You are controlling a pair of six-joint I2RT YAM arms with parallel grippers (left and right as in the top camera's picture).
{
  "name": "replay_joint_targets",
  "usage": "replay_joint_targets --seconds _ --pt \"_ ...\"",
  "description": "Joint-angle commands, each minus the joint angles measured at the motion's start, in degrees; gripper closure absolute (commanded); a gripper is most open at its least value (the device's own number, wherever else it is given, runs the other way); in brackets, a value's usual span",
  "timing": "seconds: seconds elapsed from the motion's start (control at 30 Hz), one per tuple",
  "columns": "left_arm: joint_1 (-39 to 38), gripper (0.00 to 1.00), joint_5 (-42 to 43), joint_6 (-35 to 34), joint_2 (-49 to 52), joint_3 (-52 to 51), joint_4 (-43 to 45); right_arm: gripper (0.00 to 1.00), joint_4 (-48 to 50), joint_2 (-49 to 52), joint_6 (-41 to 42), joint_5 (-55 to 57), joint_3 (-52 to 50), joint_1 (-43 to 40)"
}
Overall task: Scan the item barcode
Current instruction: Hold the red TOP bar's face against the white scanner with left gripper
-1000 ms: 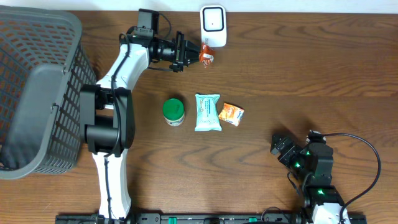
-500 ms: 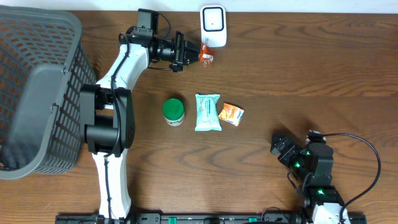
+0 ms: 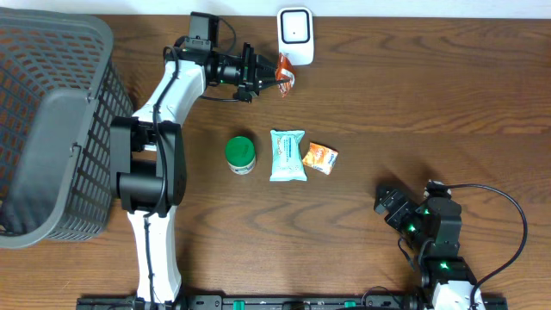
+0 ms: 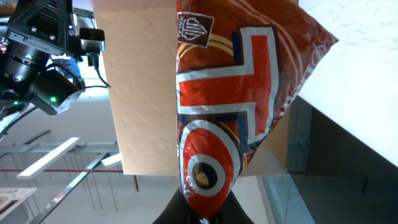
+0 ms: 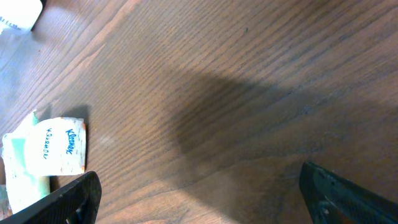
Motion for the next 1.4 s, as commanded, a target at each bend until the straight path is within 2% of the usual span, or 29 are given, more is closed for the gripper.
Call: replay_joint_targets --seconds 0.0,0.57,0.67,0.73,0.8,0.87,0.93,1.1,1.23,1.37 --pt "1.2 0.93 2.1 -3.5 -0.9 0.1 0.0 0.01 -3.9 1.7 1.0 3.0 -3.8 0.5" --pt "3.2 0.93 2.1 -3.5 -0.9 0.1 -0.1 0.01 -3.9 1.7 1.0 3.2 -3.8 0.5" --pt "3.2 0.93 -1.2 -0.1 -0.9 0.1 -0.1 0.01 -4.0 1.7 1.0 3.2 -3.8 0.5" --pt "3.2 0.93 -6.5 5.5 -0.9 0.1 -0.1 0.01 -4.0 1.7 1.0 3.2 -3.8 0.5" --pt "3.2 0.93 -13.9 14.4 -0.9 0.1 -0.1 0.01 -4.0 1.7 1.0 3.2 -3.8 0.5" --pt "3.2 0.93 -22.5 27.4 -0.9 0.1 -0.1 0.01 -4.1 1.7 1.0 3.2 -3.8 0.5" --pt "3.2 0.93 -23.5 38.0 -0.9 0.1 0.5 0.01 -4.5 1.7 1.0 3.4 -3.8 0.5" --pt "1.6 0.93 -24.7 57.7 -0.9 0.1 7.2 0.01 -5.1 1.7 1.0 5.2 -3.8 0.5" --pt "-1.7 0.93 -29.1 69.9 -0.9 0.1 7.4 0.01 -5.1 1.7 1.0 5.4 -3.8 0.5" --pt "-6.1 0.93 -40.9 79.2 -0.9 0.1 7.4 0.01 -5.1 1.7 1.0 5.4 -3.8 0.5"
